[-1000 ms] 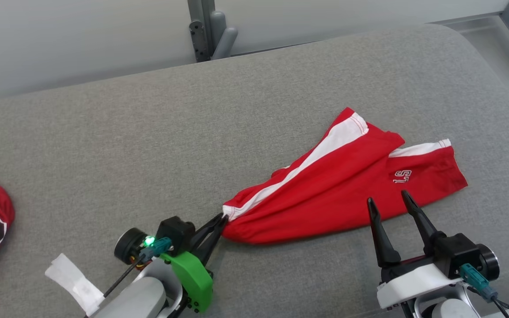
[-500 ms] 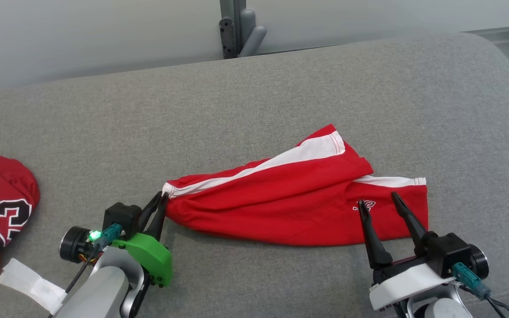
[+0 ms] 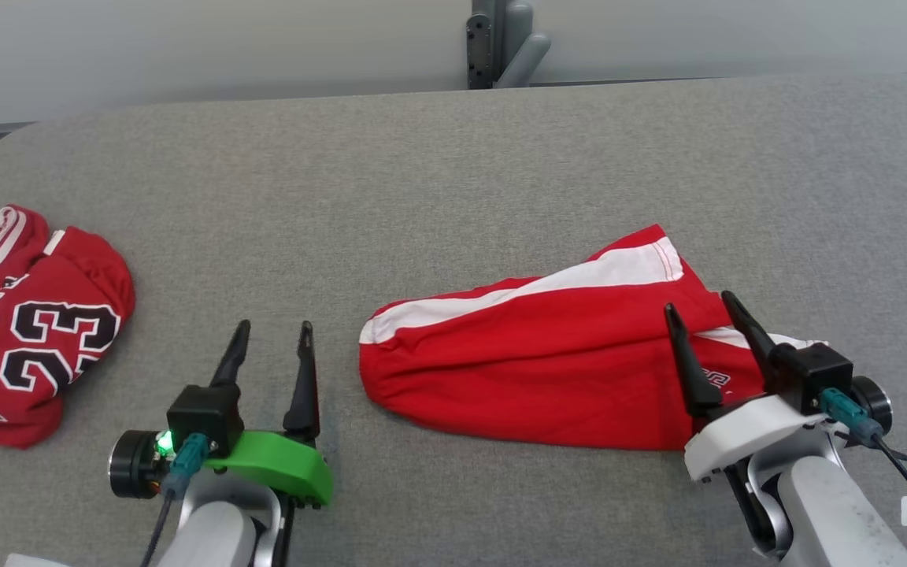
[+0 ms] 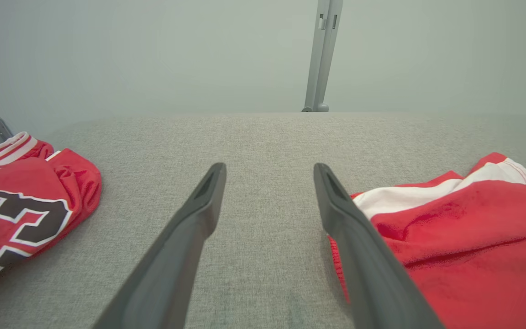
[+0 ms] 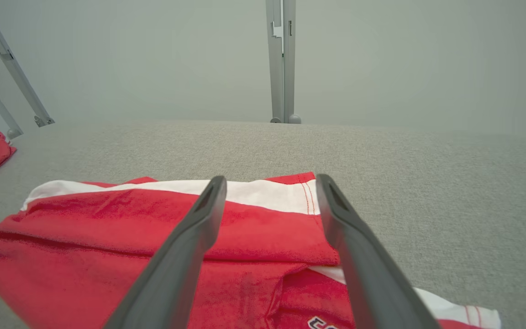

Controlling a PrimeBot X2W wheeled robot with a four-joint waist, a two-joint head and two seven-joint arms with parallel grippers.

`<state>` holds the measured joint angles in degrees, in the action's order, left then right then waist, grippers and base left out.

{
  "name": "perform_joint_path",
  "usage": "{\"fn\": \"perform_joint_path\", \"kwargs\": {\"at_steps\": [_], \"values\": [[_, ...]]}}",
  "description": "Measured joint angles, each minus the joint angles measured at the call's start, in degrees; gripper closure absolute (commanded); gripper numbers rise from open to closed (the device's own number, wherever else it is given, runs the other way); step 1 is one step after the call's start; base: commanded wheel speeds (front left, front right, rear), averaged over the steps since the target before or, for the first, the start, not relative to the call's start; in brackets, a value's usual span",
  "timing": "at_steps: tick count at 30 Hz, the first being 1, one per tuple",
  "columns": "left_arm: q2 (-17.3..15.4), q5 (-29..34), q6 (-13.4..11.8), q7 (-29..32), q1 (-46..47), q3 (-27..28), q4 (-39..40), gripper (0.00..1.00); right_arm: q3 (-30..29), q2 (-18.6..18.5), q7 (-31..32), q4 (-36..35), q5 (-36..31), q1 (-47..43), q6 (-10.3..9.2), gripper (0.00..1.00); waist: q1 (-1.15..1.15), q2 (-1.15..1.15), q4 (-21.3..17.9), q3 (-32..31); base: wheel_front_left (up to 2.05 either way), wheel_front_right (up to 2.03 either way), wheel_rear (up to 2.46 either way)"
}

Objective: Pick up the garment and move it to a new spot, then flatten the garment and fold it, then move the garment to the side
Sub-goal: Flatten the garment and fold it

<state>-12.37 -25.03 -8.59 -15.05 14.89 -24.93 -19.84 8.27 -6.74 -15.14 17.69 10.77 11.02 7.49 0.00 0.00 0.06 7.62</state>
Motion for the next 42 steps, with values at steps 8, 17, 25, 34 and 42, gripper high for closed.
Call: {"fn": "perform_joint_path", "kwargs": {"at_steps": [8, 17, 25, 34, 42], "values": [[3.7, 8.2, 1.3, 0.0, -4.8, 1.8, 8.8, 0.0, -0.1, -4.0, 0.0, 15.1, 3.9, 9.7, 0.0, 0.0, 0.0, 0.0, 4.9, 1.1, 0.0, 0.0, 0.0], [7.1, 12.2, 2.8, 0.0, -6.9, 2.4, 10.9, 0.0, 7.0, -9.6, 5.7, 31.0, 12.2, 21.7, 0.0, 0.0, 0.0, 0.0, 8.5, 3.5, 0.0, 0.0, 0.0], [8.2, 13.9, 4.6, 0.0, -7.1, 3.3, 10.1, 0.0, 11.0, -10.5, 7.5, 38.9, 14.9, 27.0, 0.0, 0.0, 0.0, 0.0, 9.6, 5.1, 0.0, 0.0, 0.0], [8.6, 15.1, 5.6, 0.0, -6.9, 5.2, 9.1, 0.0, 15.7, -10.1, 5.4, 42.4, 16.9, 29.3, 0.0, 1.0, 0.0, 0.0, 9.1, 4.7, 0.0, 0.0, 0.0], [9.0, 15.5, 5.9, 0.0, -7.0, 6.4, 7.8, 0.0, 20.2, -10.6, 2.7, 42.8, 18.6, 29.7, 0.0, 1.0, 0.0, 0.0, 8.0, 3.7, 0.0, 0.0, 0.0]]}}
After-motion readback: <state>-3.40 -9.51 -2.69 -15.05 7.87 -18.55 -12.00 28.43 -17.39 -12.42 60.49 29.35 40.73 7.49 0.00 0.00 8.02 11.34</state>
